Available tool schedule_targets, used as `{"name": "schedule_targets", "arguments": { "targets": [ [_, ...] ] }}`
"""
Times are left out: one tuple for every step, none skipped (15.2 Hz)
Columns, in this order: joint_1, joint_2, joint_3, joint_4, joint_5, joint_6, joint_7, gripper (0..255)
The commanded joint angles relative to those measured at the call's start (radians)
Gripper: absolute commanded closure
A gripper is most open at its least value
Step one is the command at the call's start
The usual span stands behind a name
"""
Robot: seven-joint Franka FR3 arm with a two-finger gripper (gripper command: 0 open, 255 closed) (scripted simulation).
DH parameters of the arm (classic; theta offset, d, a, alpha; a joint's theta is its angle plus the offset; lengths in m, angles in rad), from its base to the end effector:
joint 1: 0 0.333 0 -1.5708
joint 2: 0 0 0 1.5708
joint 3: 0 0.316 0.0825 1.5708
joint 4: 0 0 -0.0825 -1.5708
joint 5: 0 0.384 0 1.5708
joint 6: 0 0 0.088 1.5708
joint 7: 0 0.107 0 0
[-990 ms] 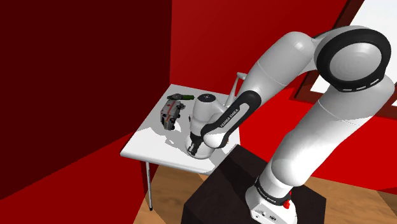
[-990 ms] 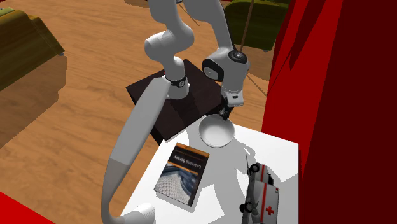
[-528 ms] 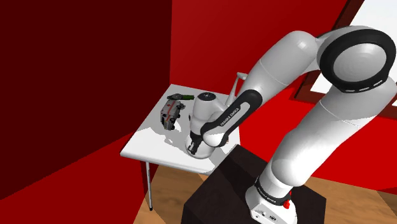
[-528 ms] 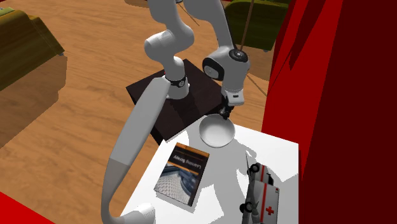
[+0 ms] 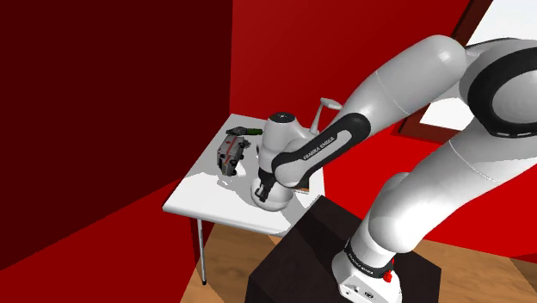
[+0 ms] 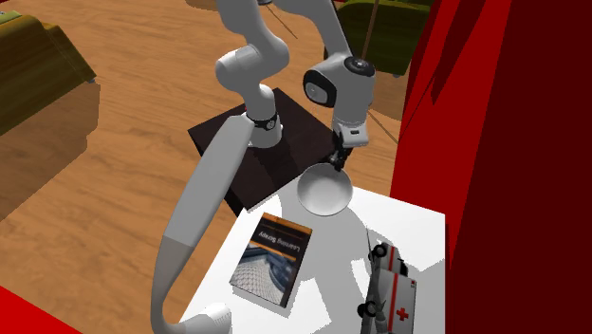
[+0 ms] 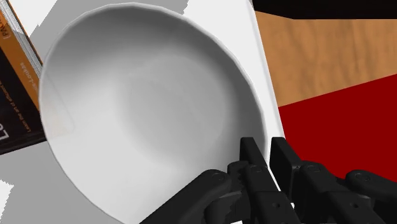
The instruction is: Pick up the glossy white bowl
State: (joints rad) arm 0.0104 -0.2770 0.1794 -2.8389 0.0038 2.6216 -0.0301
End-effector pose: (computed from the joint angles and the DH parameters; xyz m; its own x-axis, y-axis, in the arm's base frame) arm 0.3607 0.0641 0.2804 0.9760 0.2107 0.0541 0.2082 -0.9769 0.0484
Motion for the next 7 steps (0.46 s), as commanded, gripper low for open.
{"name": "schedule_targets", "arguments": {
  "targets": [
    [0.003, -0.03, -0.006, 0.007, 0.007, -0.037, -0.009, 255],
    [0.006, -0.046, -0.008, 0.01, 0.01, -0.056, -0.012, 255],
    [0.008, -0.061, -0.009, 0.014, 0.013, -0.075, -0.015, 255],
    [0.01, -0.076, -0.011, 0.018, 0.016, -0.094, -0.018, 255],
    [0.011, -0.09, -0.013, 0.023, 0.018, -0.113, -0.02, 255],
    [0.011, -0.092, -0.013, 0.024, 0.018, -0.115, -0.02, 255],
    [0.012, -0.092, -0.013, 0.024, 0.018, -0.115, -0.02, 255]
  ]
}}
